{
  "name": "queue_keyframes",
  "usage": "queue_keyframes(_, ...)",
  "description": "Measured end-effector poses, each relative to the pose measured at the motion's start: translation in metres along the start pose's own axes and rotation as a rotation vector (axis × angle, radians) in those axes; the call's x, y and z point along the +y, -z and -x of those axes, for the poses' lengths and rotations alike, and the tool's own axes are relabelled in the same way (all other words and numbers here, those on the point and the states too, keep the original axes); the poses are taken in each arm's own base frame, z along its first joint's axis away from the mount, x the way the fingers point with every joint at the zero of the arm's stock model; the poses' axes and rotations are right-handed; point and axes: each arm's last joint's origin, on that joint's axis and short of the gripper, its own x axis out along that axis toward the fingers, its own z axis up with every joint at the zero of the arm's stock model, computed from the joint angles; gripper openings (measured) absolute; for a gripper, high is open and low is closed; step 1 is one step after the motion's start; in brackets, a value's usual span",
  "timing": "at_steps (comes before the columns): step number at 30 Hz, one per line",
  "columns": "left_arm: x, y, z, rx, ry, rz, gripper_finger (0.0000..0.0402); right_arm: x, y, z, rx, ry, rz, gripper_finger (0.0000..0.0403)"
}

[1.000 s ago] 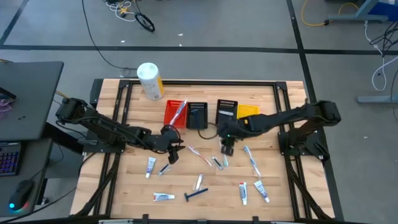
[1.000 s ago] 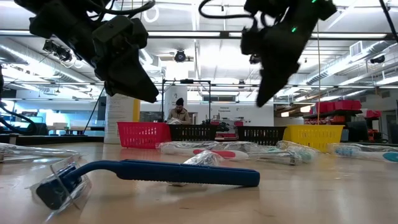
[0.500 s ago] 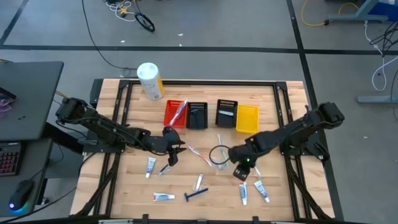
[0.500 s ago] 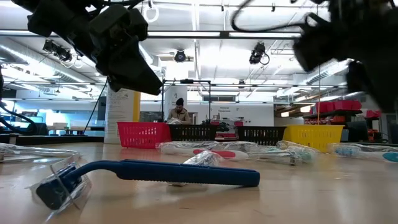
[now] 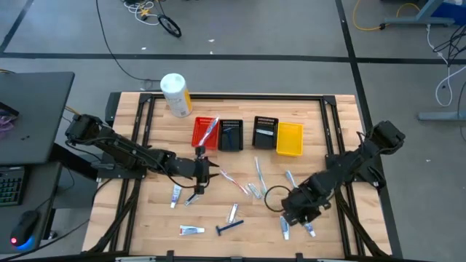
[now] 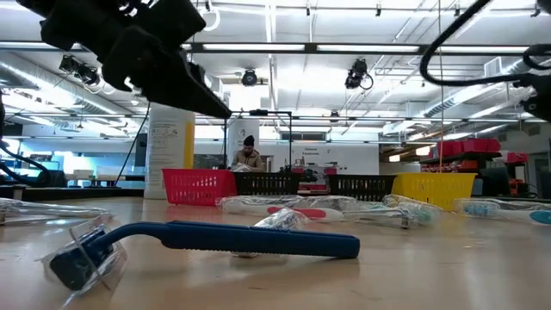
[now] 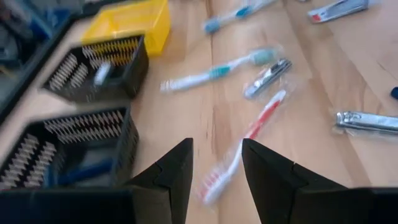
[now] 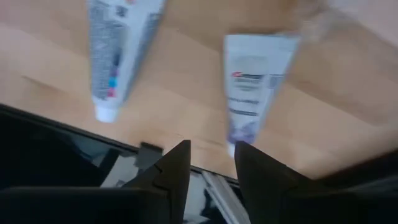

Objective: Pick & Place Travel size toiletries
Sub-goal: Put the white toothpaste into the yellow basket

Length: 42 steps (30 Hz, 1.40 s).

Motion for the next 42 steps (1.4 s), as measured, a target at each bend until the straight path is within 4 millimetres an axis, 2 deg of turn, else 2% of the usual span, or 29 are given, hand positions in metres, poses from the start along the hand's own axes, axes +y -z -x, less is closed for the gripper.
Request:
queue_keyframes(11, 0.009, -0.019, 0.000, -0.182, -0.057, -0.193, 0.0146, -0.011, 0.019, -0.013, -0.052, 0.074, -0.058, 0.0143)
queue_keyframes(17, 0.022, -0.021, -0.004, -0.201, -0.108, -0.175, 0.0146, -0.012, 0.019, -0.015, -0.196, 0.037, -0.037, 0.0165)
queue_keyframes(21, 0.030, -0.020, -0.006, -0.192, -0.134, -0.167, 0.0146, -0.017, 0.021, -0.016, -0.175, 0.097, -0.055, 0.0175)
queue_keyframes(26, 0.035, -0.020, -0.007, -0.185, -0.152, -0.159, 0.0146, -0.010, 0.020, -0.022, -0.158, 0.052, -0.041, 0.0177)
queue_keyframes(36, 0.040, -0.019, -0.009, -0.183, -0.164, -0.110, 0.0146, -0.014, 0.015, -0.049, -0.182, 0.163, -0.063, 0.0177)
queue_keyframes(42, 0.040, -0.019, -0.009, -0.184, -0.164, -0.106, 0.0146, -0.012, 0.013, -0.052, -0.184, 0.159, -0.074, 0.0159)
